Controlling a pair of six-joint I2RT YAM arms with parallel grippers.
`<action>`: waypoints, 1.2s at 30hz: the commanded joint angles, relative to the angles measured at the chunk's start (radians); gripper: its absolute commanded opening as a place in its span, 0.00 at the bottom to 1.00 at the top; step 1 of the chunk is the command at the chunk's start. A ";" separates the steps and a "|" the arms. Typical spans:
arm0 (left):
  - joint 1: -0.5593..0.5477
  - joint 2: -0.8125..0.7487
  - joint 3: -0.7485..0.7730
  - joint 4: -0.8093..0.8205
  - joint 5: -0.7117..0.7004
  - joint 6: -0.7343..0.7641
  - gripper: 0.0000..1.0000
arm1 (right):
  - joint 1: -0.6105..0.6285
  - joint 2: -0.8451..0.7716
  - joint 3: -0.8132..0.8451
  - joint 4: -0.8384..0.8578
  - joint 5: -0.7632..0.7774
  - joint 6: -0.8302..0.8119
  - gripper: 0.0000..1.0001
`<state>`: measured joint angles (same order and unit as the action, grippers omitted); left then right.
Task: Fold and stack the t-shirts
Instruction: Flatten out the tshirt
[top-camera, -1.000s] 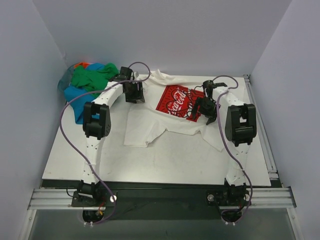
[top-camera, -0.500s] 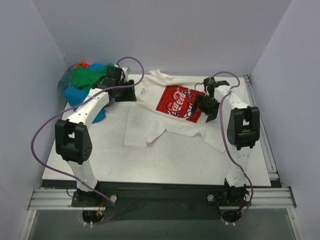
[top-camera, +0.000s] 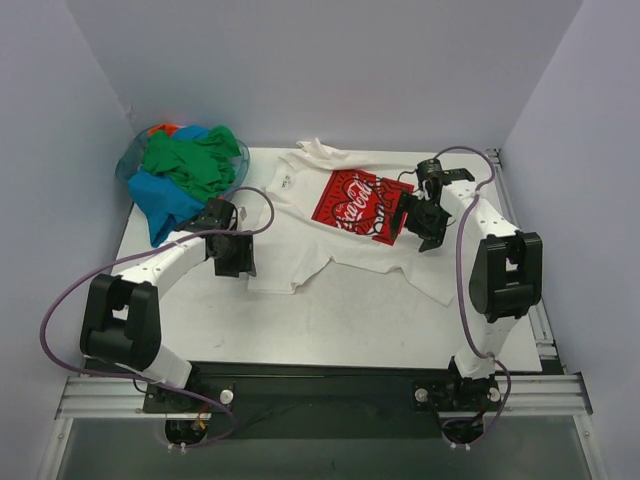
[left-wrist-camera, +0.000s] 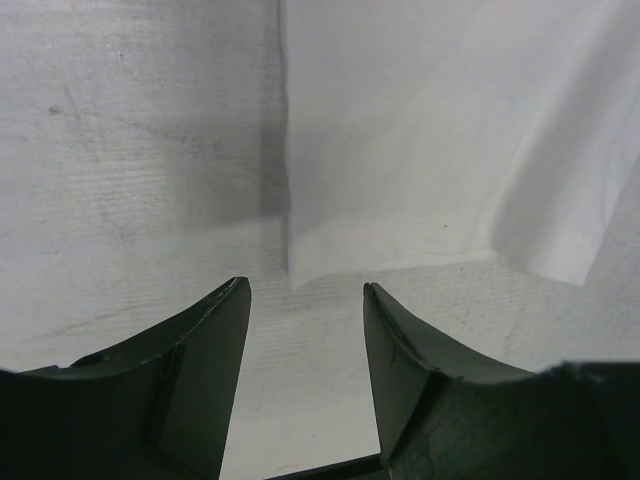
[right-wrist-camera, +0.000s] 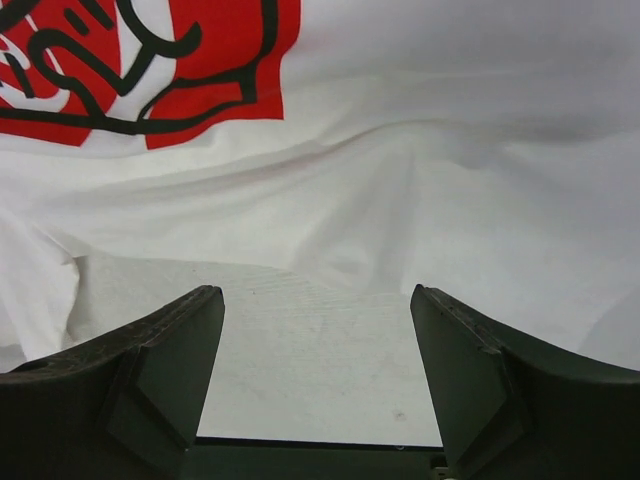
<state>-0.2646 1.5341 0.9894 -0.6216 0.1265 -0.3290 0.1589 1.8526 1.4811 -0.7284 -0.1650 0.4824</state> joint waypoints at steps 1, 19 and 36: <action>0.007 -0.045 0.006 0.045 0.015 -0.013 0.59 | 0.005 -0.070 -0.048 -0.031 0.012 0.010 0.77; 0.007 0.041 -0.038 0.076 0.068 -0.022 0.42 | -0.090 -0.265 -0.304 -0.003 0.032 0.055 0.78; 0.018 0.092 -0.054 0.071 0.105 0.001 0.06 | -0.286 -0.470 -0.596 0.007 0.051 0.125 0.76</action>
<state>-0.2607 1.6264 0.9302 -0.5667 0.2096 -0.3412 -0.1013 1.4288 0.9215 -0.6849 -0.1425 0.5816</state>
